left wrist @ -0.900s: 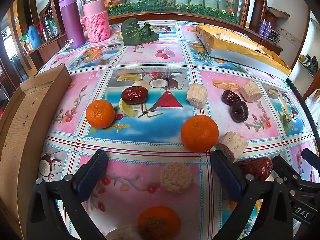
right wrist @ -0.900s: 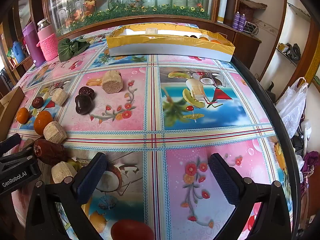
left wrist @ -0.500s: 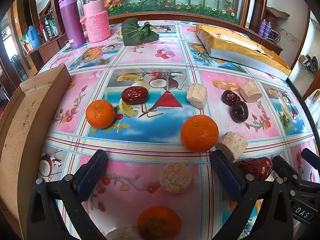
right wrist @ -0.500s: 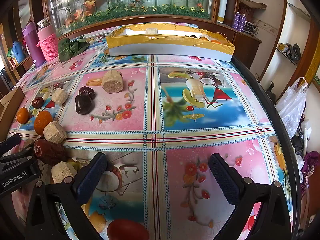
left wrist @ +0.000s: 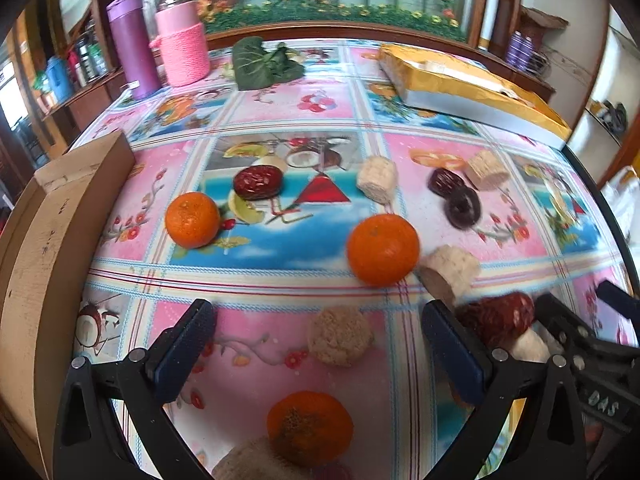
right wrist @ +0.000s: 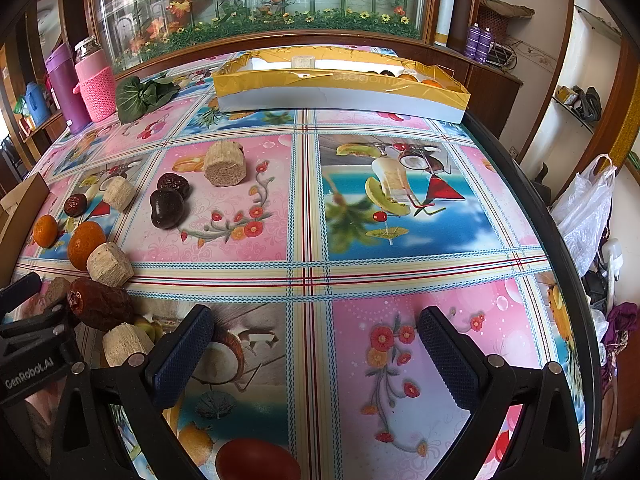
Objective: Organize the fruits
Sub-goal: 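Move the left gripper toward the round cream pastry while the right gripper approaches the red tomato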
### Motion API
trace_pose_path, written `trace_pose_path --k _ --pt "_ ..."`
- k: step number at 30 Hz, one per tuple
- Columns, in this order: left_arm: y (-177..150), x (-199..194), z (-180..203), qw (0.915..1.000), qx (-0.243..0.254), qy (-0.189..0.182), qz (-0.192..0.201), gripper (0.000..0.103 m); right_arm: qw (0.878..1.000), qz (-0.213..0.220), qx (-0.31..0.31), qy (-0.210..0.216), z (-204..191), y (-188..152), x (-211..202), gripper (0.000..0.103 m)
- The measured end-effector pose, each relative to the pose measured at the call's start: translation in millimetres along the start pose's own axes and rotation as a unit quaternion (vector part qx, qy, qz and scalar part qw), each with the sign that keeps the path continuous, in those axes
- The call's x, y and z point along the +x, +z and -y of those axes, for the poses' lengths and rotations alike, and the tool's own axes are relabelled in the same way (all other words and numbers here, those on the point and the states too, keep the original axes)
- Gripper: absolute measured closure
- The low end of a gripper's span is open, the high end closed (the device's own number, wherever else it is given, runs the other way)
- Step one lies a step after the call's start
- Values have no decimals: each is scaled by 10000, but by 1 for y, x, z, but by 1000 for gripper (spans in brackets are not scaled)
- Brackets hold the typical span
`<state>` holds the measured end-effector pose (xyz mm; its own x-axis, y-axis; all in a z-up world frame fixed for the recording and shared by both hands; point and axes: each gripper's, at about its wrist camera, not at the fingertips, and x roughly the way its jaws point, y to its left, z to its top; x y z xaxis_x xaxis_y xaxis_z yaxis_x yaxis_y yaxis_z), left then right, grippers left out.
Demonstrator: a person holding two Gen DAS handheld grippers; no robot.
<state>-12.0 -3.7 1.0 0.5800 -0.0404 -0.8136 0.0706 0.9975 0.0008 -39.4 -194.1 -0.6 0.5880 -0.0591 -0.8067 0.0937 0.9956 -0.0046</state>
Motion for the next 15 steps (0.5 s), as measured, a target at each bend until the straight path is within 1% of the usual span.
trace_pose_path --k 4,8,11,13,15 --pt "0 1 2 9998 145 -106 -92 0 10000 -17 37 -7 0 1 0 1" --pt "1 1 2 9995 209 -141 -187 0 9994 -197 253 -134 -1 0 -1 1" --pt "0 0 2 9992 273 -202 -195 0 9990 -264 299 -177 -4 -2 -4 1" --pt "-2 -2 0 9988 336 -291 -216 0 9991 -251 303 -174 -2 -4 -6 1" --pt "-5 -9 -6 9983 245 -494 -208 1 9991 -242 296 -173 -1 -4 -5 1"
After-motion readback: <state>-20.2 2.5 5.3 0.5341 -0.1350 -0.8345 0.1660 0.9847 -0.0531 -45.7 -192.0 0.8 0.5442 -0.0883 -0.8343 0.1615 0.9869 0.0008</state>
